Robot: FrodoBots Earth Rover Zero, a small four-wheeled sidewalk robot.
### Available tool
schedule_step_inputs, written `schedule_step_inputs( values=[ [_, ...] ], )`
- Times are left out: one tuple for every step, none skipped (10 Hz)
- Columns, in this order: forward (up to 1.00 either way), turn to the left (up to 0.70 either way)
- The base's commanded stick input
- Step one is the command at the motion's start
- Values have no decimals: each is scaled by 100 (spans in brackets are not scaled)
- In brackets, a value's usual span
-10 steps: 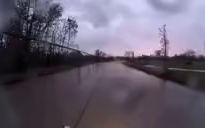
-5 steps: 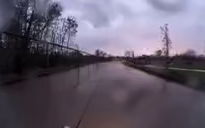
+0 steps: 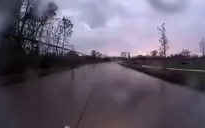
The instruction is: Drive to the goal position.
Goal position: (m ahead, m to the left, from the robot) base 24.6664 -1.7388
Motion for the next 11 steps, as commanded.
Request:
schedule_step_inputs(
  values=[
    [70,-32],
    [70,-33],
    [70,-33],
    [70,-20],
    [70,-7],
    [70,0],
    [70,0],
    [70,0],
    [70,0],
    [70,0],
    [70,0]
  ],
)
